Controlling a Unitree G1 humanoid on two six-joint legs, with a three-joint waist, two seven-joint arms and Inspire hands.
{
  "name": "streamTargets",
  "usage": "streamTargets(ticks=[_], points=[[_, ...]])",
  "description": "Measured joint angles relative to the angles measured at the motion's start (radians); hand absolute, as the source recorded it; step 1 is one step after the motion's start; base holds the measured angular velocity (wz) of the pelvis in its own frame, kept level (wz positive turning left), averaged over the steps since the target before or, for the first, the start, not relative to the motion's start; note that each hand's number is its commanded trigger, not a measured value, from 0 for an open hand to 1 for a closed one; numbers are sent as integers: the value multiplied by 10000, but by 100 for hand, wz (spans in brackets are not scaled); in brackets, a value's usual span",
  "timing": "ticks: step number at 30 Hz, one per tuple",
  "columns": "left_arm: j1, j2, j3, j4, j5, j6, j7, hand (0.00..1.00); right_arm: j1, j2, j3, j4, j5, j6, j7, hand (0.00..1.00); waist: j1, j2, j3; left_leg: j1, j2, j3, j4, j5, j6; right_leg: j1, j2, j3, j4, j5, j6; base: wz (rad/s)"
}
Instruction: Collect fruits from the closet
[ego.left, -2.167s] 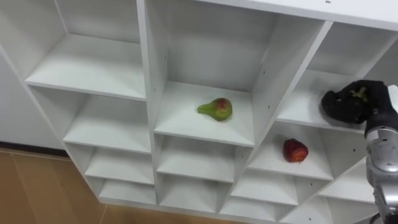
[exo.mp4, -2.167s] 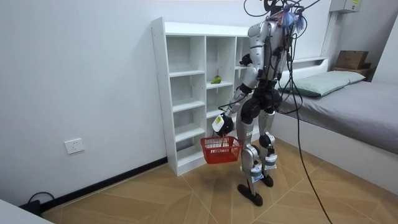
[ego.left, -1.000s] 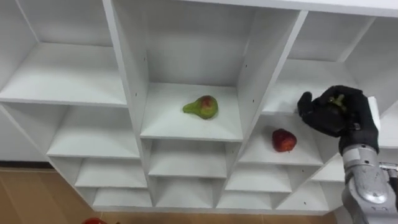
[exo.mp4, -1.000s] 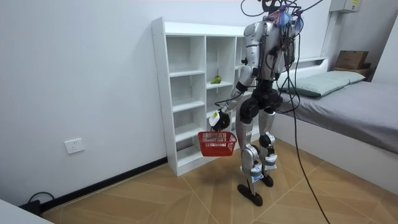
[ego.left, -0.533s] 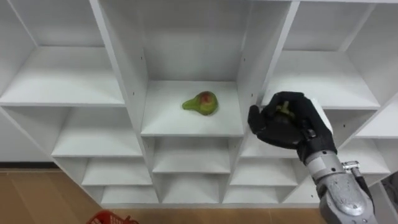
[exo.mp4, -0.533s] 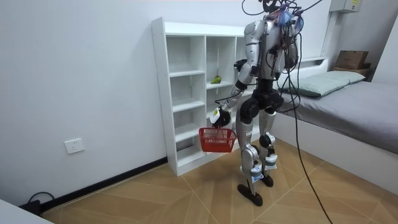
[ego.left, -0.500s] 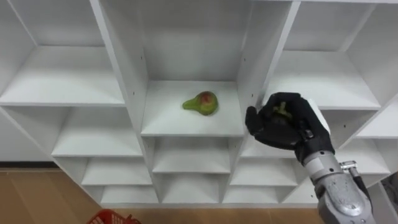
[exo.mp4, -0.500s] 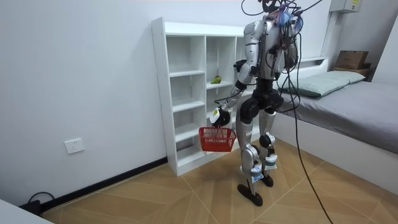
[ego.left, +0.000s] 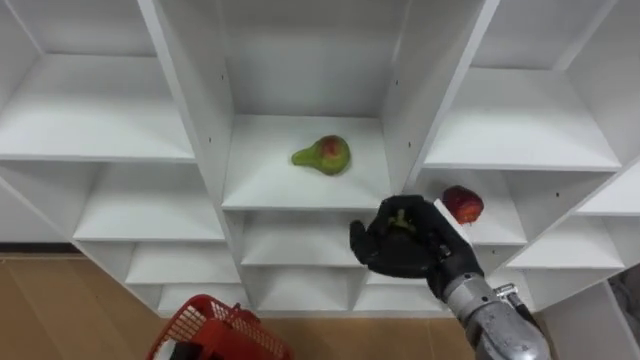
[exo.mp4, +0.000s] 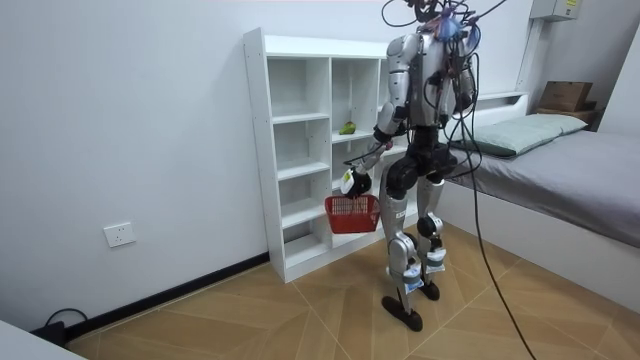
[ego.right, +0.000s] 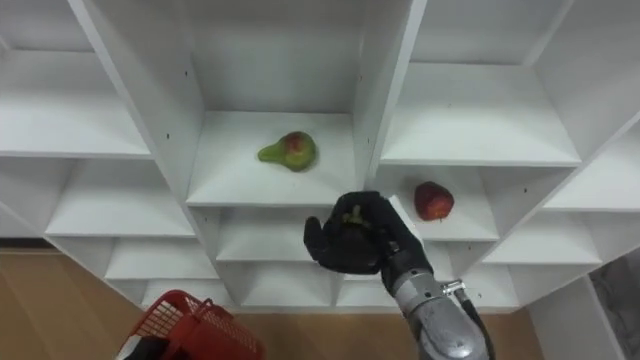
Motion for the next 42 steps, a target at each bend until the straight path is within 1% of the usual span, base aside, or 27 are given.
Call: streamTargets(ticks=[3,5,7,10,12,13,14,15,17,18,19,20,22,24,25,27,30,31,35,36,40,42], points=[[-171,-37,-202,-12,-245,2,-73,100,-55,2,249,435,403,80,6,100,6,-9,-11,-358,4,-52,160,1,0,-297,-24,-80,78,3,-6,6],[-407,-55,-270,-21,-502,3,-154,100,-238,49,327,841,445,80,38,100,-13,-14,-3,-599,-2,-111,255,2,-2,-504,-109,-169,173,4,-7,14],[-645,-78,-381,-42,-553,2,-328,100,-564,171,464,1615,428,82,50,100,6,-31,-3,-741,-3,-130,276,34,4,-613,-161,-314,188,4,-7,10],[-786,-183,-402,-135,-544,-3,-633,100,-770,226,660,2330,289,121,102,100,-12,-62,-6,-850,-9,-156,287,56,8,-632,-227,-602,179,4,-6,18],[-794,-175,-609,-246,-540,-5,-755,100,-891,274,670,2788,290,139,210,100,-22,-96,11,-914,-6,-163,289,82,10,-644,-266,-759,177,2,-5,21],[-801,-178,-703,-300,-541,-18,-869,100,-937,273,668,2931,291,168,231,100,-15,-117,5,-1012,-6,-163,300,112,23,-708,-306,-886,179,2,-4,20],[-811,-174,-749,-315,-543,-43,-919,100,-966,272,666,2966,289,169,237,100,-4,-130,2,-1039,-5,-164,302,128,27,-770,-320,-909,180,2,-4,15],[-833,-173,-761,-315,-573,-64,-1008,100,-1087,303,666,3097,285,168,260,100,0,-162,24,-1117,-19,-202,302,152,36,-833,-325,-935,178,2,-4,14],[-890,-173,-792,-318,-803,-76,-1140,100,-1258,331,670,3316,273,164,238,100,-20,-170,30,-1222,-53,-341,364,153,38,-836,-333,-1089,176,2,-4,19],[-946,-169,-843,-327,-936,-133,-1189,100,-1388,332,670,3471,275,156,196,100,-1,-172,32,-1270,-114,-392,416,154,39,-834,-336,-1127,176,2,-4,20],[-1024,-172,-874,-326,-941,-218,-1223,100,-1544,340,670,3609,275,152,127,100,22,-170,54,-1347,-122,-401,472,154,39,-834,-343,-1142,174,2,-4,16],[-1058,-174,-881,-327,-963,-266,-1261,100,-1608,341,670,3652,273,142,103,100,34,-169,58,-1365,-128,-428,479,155,41,-835,-346,-1149,167,2,-4,13],[-1105,-165,-891,-354,-1118,-470,-1377,100,-1840,391,675,3929,162,-34,21,100,36,-164,63,-1420,-157,-628,507,172,53,-832,-366,-1225,166,1,-2,14],[-1173,-166,-975,-355,-1118,-504,-1406,100,-1952,400,694,4081,-6,-69,-51,100,40,-158,75,-1487,-171,-712,594,173,53,-831,-388,-1318,168,0,-1,18],[-1214,-159,-1086,-356,-1123,-505,-1412,100,-2079,401,787,4309,-38,-152,-110,100,44,-152,86,-1547,-182,-756,622,178,52,-831,-410,-1383,169,0,-1,16],[-1268,-167,-1224,-355,-1126,-523,-1478,100,-2291,404,1027,4693,-85,-162,-222,100,60,-152,103,-1574,-198,-770,623,202,57,-832,-427,-1402,169,0,0,8],[-1285,-149,-1441,-410,-1128,-668,-1583,100,-2413,501,1215,4869,-334,-183,-245,100,77,-140,110,-1698,-215,-783,658,217,63,-911,-442,-1412,176,-2,3,3],[-1324,-143,-1523,-414,-1128,-748,-1617,100,-2542,574,1270,5060,-462,-258,-257,100,60,-116,124,-1810,-226,-824,728,218,64,-976,-451,-1457,179,-2,3,6],[-1556,-146,-1735,-417,-1163,-800,-1952,100,-2825,711,1481,5612,-477,-348,-372,100,84,-32,161,-2125,-268,-980,829,278,64,-1179,-505,-1659,186,-1,1,18],[-1580,-168,-1750,-416,-1243,-828,-2034,100,-2909,733,1559,5747,-450,-358,-420,100,111,21,181,-2199,-274,-1003,830,299,63,-1211,-515,-1707,189,0,0,12],[-1704,-297,-1781,-416,-1267,-866,-2206,100,-3271,760,1850,6126,-464,-366,-424,100,371,158,163,-2393,-279,-1035,837,354,53,-1400,-538,-1815,201,1,-2,8],[-1736,-300,-1865,-414,-1301,-873,-2199,100,-3482,795,1860,6373,-493,-443,-418,100,377,183,171,-2421,-282,-1052,822,381,44,-1412,-557,-1916,199,1,-2,13]])
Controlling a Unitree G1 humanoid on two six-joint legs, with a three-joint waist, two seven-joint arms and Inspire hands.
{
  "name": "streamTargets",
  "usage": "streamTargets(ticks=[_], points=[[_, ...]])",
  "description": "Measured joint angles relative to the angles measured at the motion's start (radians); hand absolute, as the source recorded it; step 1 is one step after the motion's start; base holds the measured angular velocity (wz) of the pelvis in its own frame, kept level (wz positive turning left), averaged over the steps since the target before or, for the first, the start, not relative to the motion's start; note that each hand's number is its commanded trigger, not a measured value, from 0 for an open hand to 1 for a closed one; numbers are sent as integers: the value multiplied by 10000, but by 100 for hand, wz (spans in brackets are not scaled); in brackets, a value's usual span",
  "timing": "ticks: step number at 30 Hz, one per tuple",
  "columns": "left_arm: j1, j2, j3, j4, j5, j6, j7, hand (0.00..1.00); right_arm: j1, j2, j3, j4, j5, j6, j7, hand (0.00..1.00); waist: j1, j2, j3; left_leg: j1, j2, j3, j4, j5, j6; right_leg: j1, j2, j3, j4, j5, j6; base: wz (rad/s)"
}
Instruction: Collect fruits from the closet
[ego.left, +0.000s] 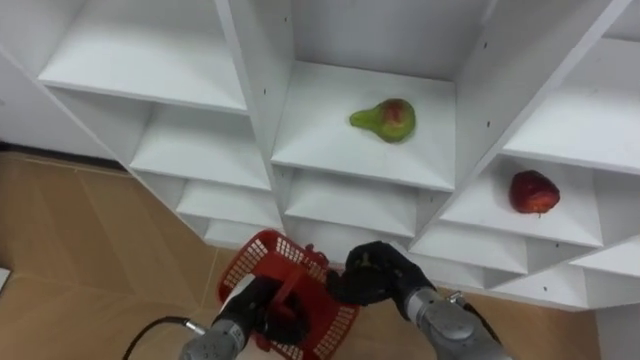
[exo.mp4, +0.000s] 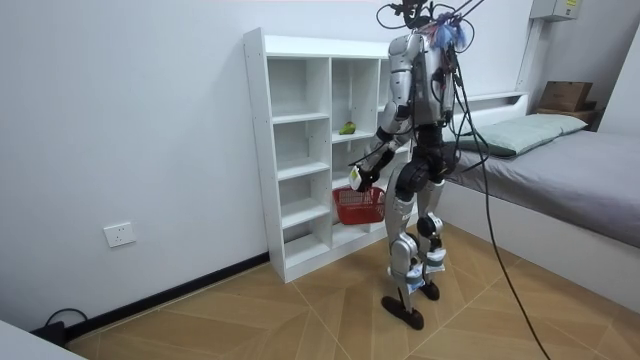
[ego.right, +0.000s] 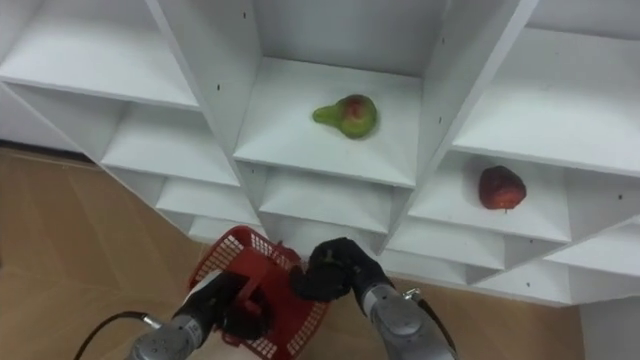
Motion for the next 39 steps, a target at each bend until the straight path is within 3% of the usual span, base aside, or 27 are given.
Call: streamTargets(ticks=[8,16,22,30,39], points=[[-10,-13,-99,-23,-13,-271,-27,100,-312,-16,-15,376,-5,-129,5,100,20,63,25,-4,-28,-68,-28,17,18,40,-52,-110,-10,-2,4,4],[-120,-107,-337,-204,-32,-461,-185,100,-321,-43,-27,524,38,-176,27,100,60,232,130,-61,-49,-131,-15,69,47,62,-130,-259,-1,-4,8,5],[-176,-138,-677,-537,-338,-478,-198,100,-318,-26,66,743,134,-315,167,100,178,272,121,-210,-45,-121,113,73,51,-85,-155,-285,145,-4,8,1],[-176,-325,-677,-606,-419,-477,-194,100,-311,65,56,800,542,-313,477,100,180,323,93,-208,-68,-121,144,90,62,-84,-164,-275,191,-4,8,0],[-146,-329,-757,-601,-419,-467,-193,100,-302,117,66,1232,1238,-311,618,100,187,334,85,-157,-76,-120,143,132,57,-82,-179,-219,300,-4,7,0]])
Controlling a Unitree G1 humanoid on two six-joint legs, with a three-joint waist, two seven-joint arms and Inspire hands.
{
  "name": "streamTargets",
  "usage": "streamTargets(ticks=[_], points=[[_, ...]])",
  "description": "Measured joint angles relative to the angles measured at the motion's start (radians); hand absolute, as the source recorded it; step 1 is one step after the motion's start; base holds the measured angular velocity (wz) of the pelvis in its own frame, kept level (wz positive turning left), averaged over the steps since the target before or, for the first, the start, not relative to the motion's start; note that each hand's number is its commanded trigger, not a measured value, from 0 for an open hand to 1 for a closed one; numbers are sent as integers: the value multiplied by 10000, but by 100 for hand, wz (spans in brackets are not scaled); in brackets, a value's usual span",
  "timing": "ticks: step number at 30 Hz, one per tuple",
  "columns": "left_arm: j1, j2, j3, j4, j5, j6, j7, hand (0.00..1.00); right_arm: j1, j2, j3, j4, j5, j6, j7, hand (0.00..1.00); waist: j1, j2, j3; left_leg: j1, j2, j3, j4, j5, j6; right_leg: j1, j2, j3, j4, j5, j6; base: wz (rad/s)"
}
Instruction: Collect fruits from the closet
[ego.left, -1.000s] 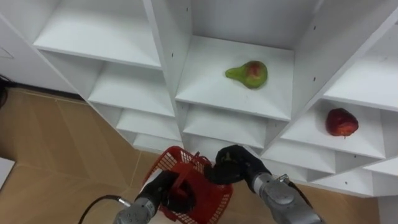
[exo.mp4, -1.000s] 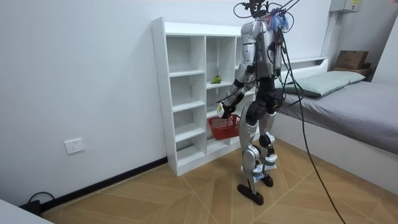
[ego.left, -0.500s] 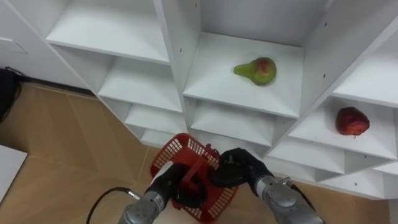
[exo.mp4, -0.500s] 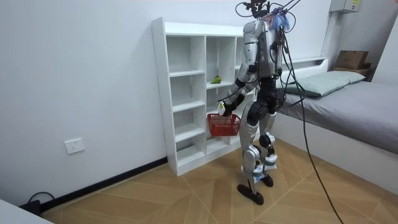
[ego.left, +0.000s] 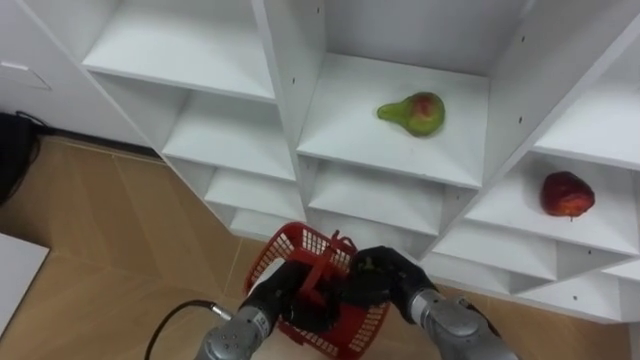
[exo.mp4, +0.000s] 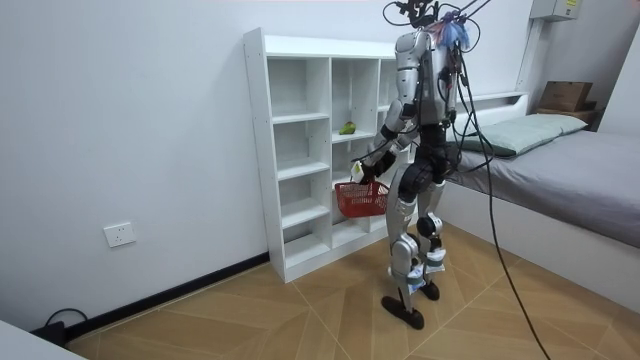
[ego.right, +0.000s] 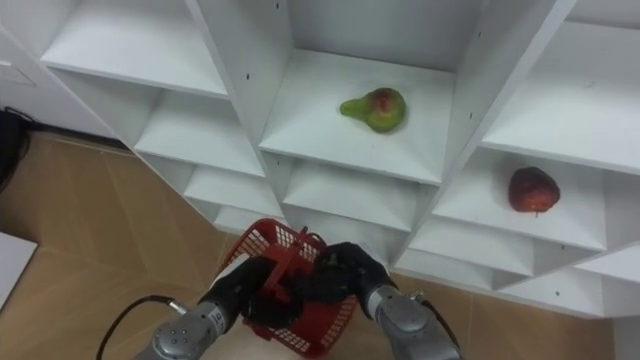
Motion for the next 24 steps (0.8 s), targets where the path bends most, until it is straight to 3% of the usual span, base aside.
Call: streamTargets(ticks=[1,3,4,5,6,16,24], points=[[4,1,0,0,0,2,0,100,12,12,0,22,47,0,0,100,0,0,0,0,-1,0,0,12,1,0,-4,4,3,0,0,0],[17,1,-1,2,0,5,-1,100,23,22,0,43,71,1,1,85,0,-1,-1,1,0,2,0,28,1,0,-9,22,6,0,-1,0],[19,1,-1,3,0,9,-2,100,21,46,-2,91,74,1,15,68,0,-3,-2,4,-2,3,0,36,1,0,-10,34,10,1,-2,0],[20,1,0,4,1,12,-3,100,19,57,-5,122,93,1,25,42,0,-4,-3,5,-3,3,0,39,2,0,-11,38,13,1,-2,0],[24,1,-5,11,3,20,-9,100,19,63,-5,161,143,1,60,0,-1,-5,-3,6,-4,5,0,47,4,0,-12,55,16,1,-2,0],[35,11,-106,15,-17,136,-65,100,18,75,-3,337,383,5,168,0,-9,-3,-33,9,-11,5,8,62,3,0,-15,64,28,1,-3,0],[197,65,-312,18,-800,214,-80,100,17,100,-8,374,382,36,153,0,-12,-16,-66,149,-5,2,5,62,3,124,-24,56,53,2,-4,0]])
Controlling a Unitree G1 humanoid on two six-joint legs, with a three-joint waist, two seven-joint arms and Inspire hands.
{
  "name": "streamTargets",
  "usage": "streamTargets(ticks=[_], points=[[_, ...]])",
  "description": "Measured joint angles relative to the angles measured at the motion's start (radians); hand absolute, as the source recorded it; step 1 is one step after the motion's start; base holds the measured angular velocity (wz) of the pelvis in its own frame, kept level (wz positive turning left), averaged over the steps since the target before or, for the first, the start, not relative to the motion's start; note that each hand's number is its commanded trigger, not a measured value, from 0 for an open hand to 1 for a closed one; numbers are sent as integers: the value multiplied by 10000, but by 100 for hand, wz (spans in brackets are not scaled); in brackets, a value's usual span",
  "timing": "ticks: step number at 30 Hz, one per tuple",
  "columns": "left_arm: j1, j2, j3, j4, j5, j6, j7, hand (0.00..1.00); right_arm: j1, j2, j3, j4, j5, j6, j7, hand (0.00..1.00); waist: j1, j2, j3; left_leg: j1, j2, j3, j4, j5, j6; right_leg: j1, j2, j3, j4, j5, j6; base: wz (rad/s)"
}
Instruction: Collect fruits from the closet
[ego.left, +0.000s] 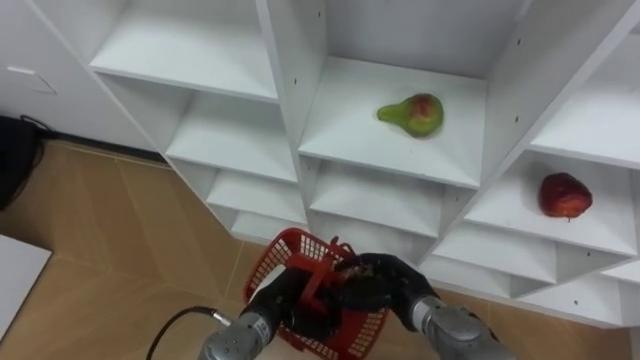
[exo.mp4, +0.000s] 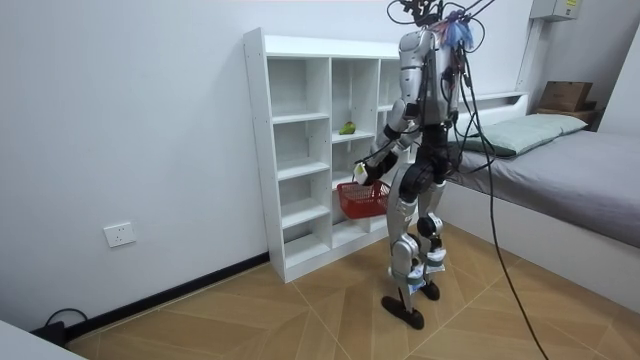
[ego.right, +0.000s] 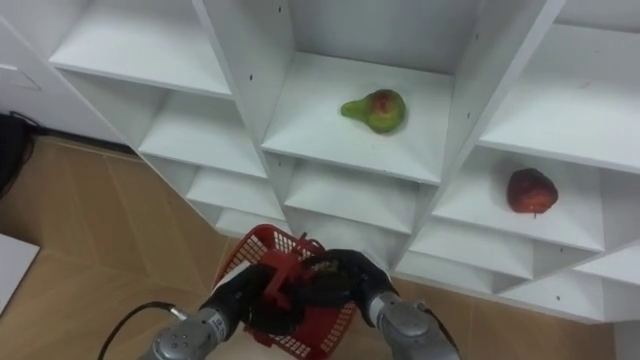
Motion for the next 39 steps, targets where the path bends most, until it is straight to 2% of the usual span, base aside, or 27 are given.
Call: streamTargets(ticks=[10,39], points=[[59,206,-366,-2,-693,63,32,100,-13,236,4,261,52,49,-182,0,-33,-81,7,15,-4,155,33,52,12,33,-90,46,6,-11,-2,0],[54,221,-352,-41,-778,78,38,100,-23,246,13,235,50,52,-226,0,-28,-147,18,-17,13,515,-7,56,18,-27,-95,140,3,-32,27,0]])
